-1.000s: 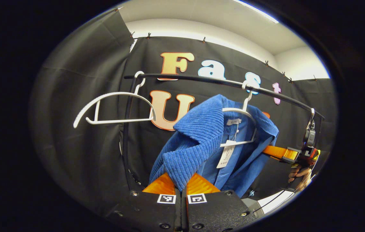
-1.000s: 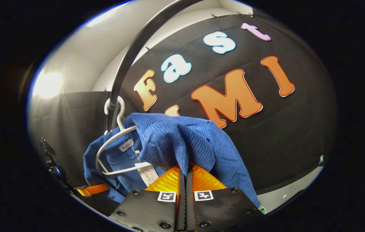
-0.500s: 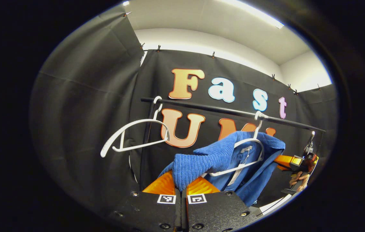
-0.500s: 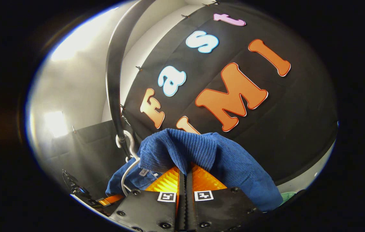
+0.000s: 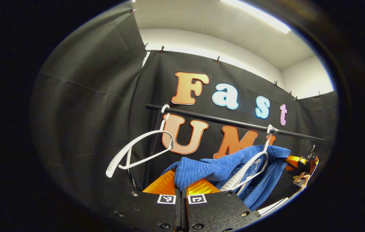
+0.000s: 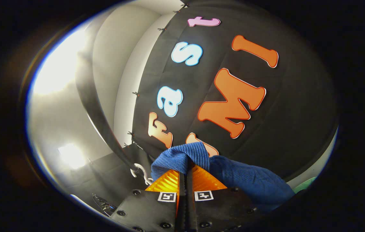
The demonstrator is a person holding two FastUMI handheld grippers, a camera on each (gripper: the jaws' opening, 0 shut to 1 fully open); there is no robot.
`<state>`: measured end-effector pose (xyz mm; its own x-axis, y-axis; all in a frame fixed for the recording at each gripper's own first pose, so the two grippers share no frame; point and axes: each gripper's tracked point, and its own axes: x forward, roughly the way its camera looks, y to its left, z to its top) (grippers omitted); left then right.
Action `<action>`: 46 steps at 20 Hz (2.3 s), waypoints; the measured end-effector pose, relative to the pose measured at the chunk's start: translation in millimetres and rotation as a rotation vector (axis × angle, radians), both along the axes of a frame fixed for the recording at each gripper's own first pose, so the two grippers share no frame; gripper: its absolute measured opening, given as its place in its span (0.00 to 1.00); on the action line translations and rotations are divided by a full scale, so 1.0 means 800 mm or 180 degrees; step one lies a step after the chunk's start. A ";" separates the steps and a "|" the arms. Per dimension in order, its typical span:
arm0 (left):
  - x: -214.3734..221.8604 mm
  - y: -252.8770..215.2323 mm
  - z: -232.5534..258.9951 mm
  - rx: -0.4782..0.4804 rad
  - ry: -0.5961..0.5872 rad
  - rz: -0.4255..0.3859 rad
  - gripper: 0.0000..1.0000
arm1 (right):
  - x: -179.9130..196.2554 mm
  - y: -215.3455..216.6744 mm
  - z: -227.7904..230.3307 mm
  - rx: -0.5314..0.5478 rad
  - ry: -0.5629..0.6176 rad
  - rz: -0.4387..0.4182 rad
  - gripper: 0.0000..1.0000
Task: Grasp the clothes on the hanger with both hands and then place them into the laundry hamper below.
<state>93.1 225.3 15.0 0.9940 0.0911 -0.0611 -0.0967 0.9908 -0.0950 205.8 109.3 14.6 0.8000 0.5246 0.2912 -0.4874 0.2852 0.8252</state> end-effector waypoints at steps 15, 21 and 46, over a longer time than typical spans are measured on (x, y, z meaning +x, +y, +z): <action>0.079 0.002 -0.045 0.0227 0.0242 -0.0371 0.00 | 0.073 -0.057 -0.037 0.0073 0.0272 -0.0341 0.07; 0.079 0.017 -0.082 0.0042 0.0316 -0.0322 0.00 | 0.091 -0.035 -0.084 -0.0330 0.0491 -0.0335 0.07; 0.003 -0.057 -0.261 -0.0255 0.1163 -0.0465 0.00 | 0.001 -0.031 -0.268 -0.1220 0.1216 -0.0316 0.07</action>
<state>95.8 179.9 -194.1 0.9076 -0.0689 -0.4142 0.0029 0.9874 -0.1579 206.3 84.2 -199.5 0.8624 0.4526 -0.2267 -0.1290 0.6296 0.7661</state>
